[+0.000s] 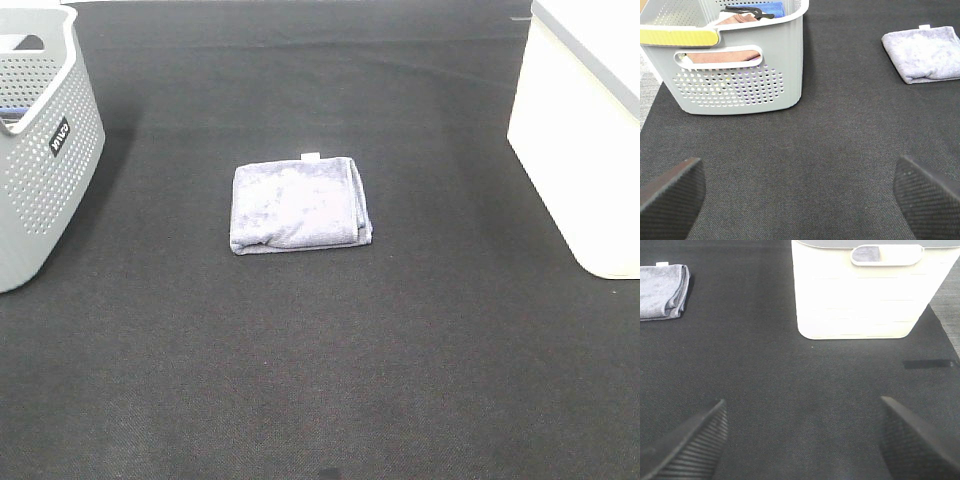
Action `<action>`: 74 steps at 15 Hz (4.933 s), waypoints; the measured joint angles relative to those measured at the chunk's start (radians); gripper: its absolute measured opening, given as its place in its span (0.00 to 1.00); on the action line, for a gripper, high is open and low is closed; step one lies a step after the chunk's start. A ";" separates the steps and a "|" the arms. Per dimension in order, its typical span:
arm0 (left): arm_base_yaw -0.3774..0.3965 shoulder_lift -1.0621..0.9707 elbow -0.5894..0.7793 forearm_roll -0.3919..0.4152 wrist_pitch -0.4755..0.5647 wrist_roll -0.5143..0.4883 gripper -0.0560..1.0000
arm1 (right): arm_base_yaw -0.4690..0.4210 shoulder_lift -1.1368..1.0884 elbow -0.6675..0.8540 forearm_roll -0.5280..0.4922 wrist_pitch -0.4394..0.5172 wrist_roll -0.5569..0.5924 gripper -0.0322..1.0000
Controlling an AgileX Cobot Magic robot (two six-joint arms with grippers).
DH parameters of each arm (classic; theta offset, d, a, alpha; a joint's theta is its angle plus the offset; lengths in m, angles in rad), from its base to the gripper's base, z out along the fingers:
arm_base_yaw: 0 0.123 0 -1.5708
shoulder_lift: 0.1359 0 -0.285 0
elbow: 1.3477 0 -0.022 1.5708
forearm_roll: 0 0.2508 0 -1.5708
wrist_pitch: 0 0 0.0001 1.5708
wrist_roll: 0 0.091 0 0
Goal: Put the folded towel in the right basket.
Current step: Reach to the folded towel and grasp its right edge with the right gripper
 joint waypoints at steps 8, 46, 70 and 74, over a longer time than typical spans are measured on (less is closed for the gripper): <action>0.000 0.000 0.000 0.000 0.000 0.000 0.97 | 0.000 0.000 0.000 0.000 0.000 0.000 0.77; 0.000 0.000 0.000 0.000 0.000 0.000 0.97 | 0.000 0.000 0.000 0.000 0.000 0.000 0.77; 0.000 0.000 0.000 0.000 0.000 0.000 0.97 | 0.000 1.403 -0.997 0.222 -0.001 -0.064 0.76; 0.000 0.000 0.000 0.000 0.000 0.000 0.97 | 0.000 1.669 -1.242 0.263 0.057 -0.104 0.76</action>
